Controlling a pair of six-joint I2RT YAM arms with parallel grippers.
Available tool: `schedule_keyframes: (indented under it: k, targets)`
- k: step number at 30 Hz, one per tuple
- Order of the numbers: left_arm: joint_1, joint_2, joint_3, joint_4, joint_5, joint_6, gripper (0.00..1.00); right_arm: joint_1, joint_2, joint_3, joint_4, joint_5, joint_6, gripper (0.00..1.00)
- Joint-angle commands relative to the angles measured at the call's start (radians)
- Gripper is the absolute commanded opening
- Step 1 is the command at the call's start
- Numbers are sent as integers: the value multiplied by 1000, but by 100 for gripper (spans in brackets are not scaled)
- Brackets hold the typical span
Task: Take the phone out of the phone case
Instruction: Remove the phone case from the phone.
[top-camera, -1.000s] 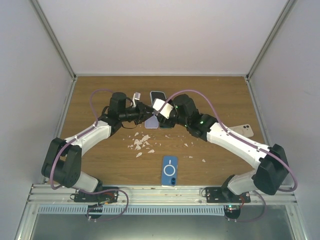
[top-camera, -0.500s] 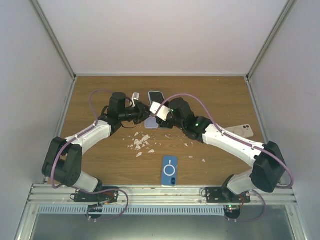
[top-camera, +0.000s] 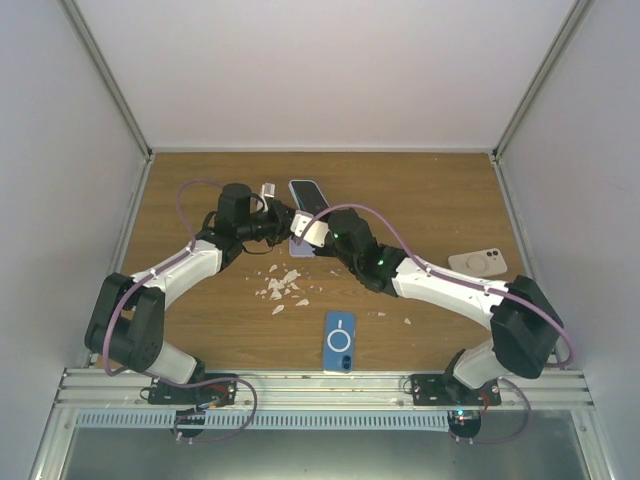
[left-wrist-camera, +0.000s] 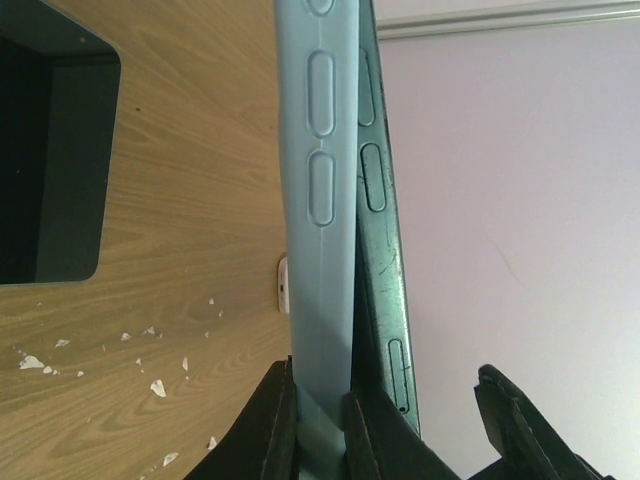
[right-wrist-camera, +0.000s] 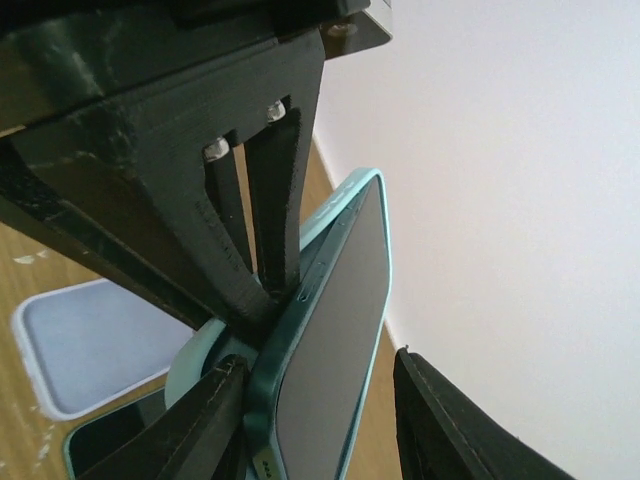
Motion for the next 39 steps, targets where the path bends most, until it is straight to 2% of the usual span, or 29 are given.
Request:
schedule_keyframes:
  k: [1,9,13,21,39]
  targets:
    - [-21,-22,29,144,102,-6,0,-14,42,-28,145,148,-92,39]
    - [-27,-26,31,155,137,-3,0,-15,92,-39,260,188,-178,37]
    - [-26,-33,29,144,148,7,0,-19,101,-26,264,201,-190,24]
    - [0,-25,19,81,113,40,0,-22,30,67,147,185,-153,1]
    - [28,-1,64,-162,-85,236,0,-81,-49,185,-61,54,32,0]
